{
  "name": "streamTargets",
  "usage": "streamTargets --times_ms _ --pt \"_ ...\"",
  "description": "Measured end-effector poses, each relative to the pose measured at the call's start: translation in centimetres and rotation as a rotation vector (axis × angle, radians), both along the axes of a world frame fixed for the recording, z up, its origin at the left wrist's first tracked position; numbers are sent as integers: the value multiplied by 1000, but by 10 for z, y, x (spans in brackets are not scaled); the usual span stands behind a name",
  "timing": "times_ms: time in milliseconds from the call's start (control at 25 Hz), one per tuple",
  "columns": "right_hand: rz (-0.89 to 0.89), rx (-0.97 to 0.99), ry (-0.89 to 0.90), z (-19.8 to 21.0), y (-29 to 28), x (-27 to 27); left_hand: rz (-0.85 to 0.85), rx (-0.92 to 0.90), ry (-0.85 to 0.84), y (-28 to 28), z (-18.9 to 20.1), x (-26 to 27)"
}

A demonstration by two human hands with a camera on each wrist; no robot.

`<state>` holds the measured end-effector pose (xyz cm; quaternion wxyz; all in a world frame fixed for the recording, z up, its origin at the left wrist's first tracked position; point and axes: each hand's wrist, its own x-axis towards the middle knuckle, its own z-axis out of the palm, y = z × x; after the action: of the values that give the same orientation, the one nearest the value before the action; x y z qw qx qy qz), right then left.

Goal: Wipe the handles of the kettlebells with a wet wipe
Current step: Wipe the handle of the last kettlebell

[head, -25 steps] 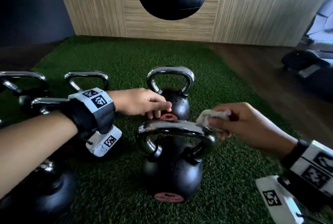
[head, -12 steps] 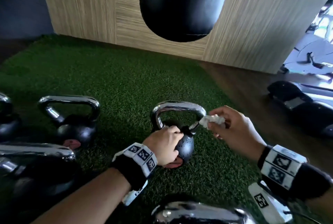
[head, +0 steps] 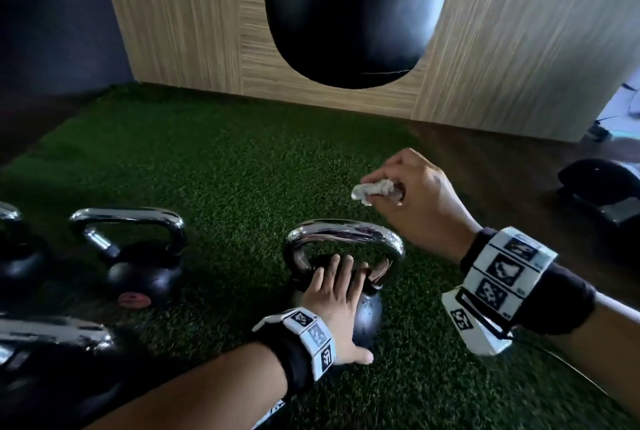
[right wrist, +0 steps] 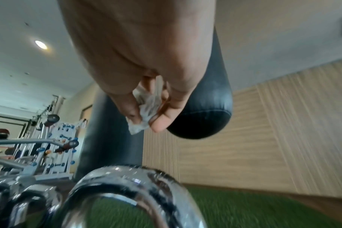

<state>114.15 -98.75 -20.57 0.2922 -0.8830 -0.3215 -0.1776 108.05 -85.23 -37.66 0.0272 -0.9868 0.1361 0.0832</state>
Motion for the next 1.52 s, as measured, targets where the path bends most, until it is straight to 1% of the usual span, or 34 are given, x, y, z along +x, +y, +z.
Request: streamTargets --times_ms 160,240,360,560,680,760,880,960,1000,1120,1240,1360,1440,1520 --pt "83 49 -77 -12 -6 4 -35 -25 -61 5 -9 1" --pt "109 21 -86 -20 -6 6 -24 -22 -56 4 -9 0" --pt "159 -53 -14 -29 0 1 -6 0 -28 6 -7 1" --pt "204 -148 19 -41 6 -18 38 -23 18 2 2 -4" --pt "193 -285 6 -36 13 -16 34 -15 3 3 2 -5" --pt "164 -248 25 -30 14 -16 23 -2 0 2 0 -4" --pt "18 -172 112 -27 4 -13 6 6 -3 3 -2 -4" --pt "-66 -229 131 -27 -2 -7 0 -3 -29 5 -4 -3" --pt "-80 -241 131 -26 -2 -6 -1 -7 -43 5 -6 -3" --pt "-31 -221 127 -23 3 -6 -11 6 -66 6 -6 -2" --pt "-76 -253 136 -23 -8 -4 -3 7 -58 7 -8 -2" --pt "-141 -307 213 -23 -27 4 -3 10 -57 8 -7 -2" --pt "-138 -324 195 -25 -34 7 -7 9 -61 8 -6 -2" --pt "-113 -292 176 -28 -38 9 -10 13 -62 7 -5 -3"
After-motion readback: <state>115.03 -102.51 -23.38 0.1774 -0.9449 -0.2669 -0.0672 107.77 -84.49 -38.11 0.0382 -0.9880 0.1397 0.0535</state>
